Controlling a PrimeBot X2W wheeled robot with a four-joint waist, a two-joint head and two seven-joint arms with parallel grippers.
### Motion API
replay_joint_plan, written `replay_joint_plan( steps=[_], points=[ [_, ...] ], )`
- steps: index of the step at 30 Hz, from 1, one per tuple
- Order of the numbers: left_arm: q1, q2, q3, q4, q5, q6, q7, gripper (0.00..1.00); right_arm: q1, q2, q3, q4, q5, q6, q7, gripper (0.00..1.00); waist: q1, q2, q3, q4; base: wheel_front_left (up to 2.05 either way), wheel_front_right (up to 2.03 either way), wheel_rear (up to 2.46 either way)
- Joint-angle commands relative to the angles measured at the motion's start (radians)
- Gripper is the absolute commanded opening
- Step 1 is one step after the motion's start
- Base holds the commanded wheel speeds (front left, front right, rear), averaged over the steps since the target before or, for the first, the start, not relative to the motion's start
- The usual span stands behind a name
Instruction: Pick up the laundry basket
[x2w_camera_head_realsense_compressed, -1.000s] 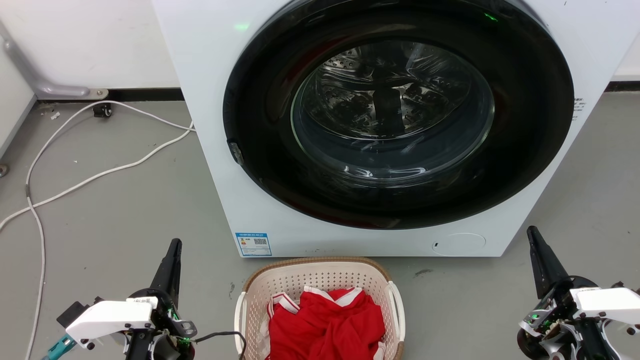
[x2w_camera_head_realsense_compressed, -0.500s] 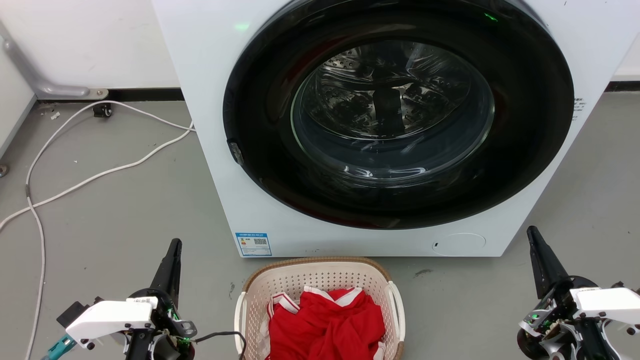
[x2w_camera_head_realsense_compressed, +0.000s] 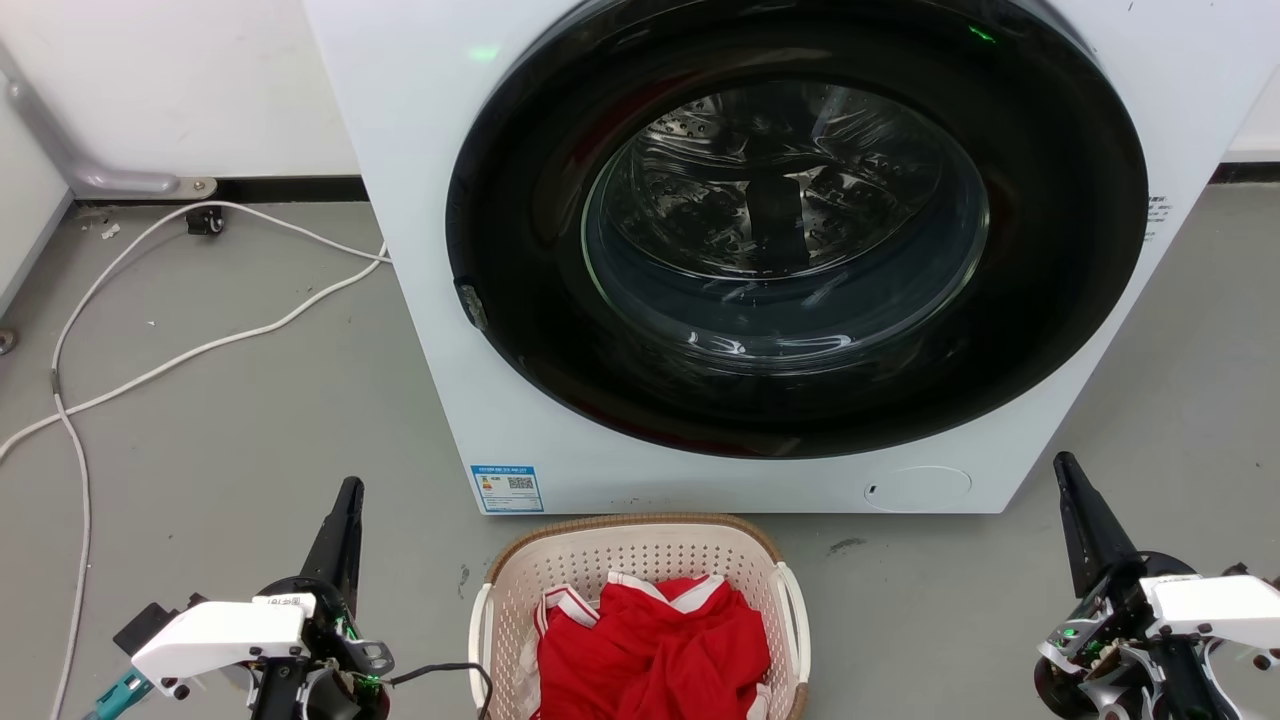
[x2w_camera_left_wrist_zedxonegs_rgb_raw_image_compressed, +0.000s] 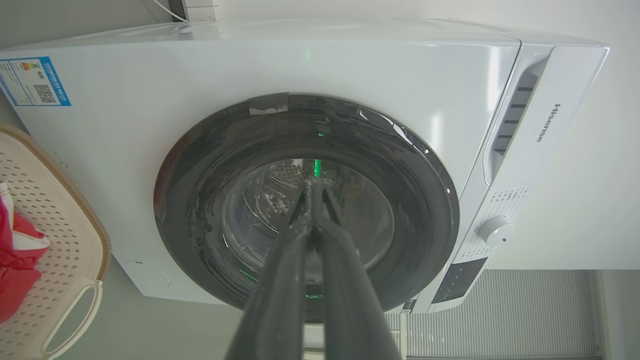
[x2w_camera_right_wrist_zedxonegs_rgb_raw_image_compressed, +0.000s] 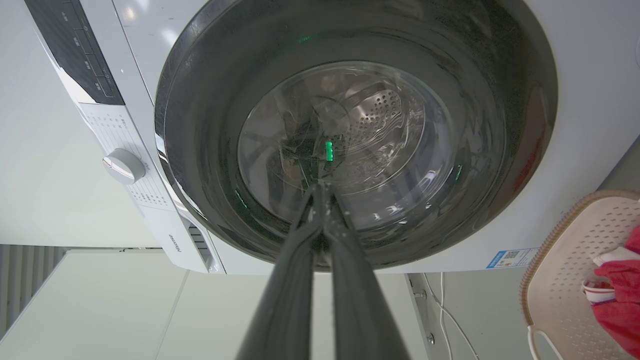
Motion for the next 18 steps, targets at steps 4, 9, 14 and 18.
replay_joint_plan(
  steps=[4, 9, 14, 18],
  points=[
    [-0.008, -0.001, 0.002, -0.004, 0.000, -0.002, 0.002, 0.00, -0.010, -0.002, -0.001, 0.000, 0.004, 0.000, 0.001, 0.00, 0.0001, 0.0000, 0.000, 0.000, 0.00, 0.00, 0.00],
    [0.017, -0.003, -0.006, 0.017, 0.002, 0.000, -0.008, 1.00, 0.019, 0.002, 0.004, 0.019, -0.005, 0.000, -0.007, 1.00, 0.0001, 0.0000, 0.000, 0.000, 0.00, 0.00, 0.00],
    [0.019, -0.003, -0.009, 0.001, 0.057, 0.000, -0.034, 1.00, 0.023, 0.002, 0.004, 0.010, -0.053, 0.000, -0.033, 1.00, 0.0001, 0.0000, 0.001, 0.000, 0.00, 0.00, 0.00],
    [0.020, -0.002, -0.007, -0.014, 0.124, 0.002, -0.053, 1.00, 0.026, 0.001, 0.005, -0.014, -0.145, 0.000, -0.053, 1.00, 0.0001, 0.0000, 0.002, 0.000, 0.00, 0.00, 0.00]
  ],
)
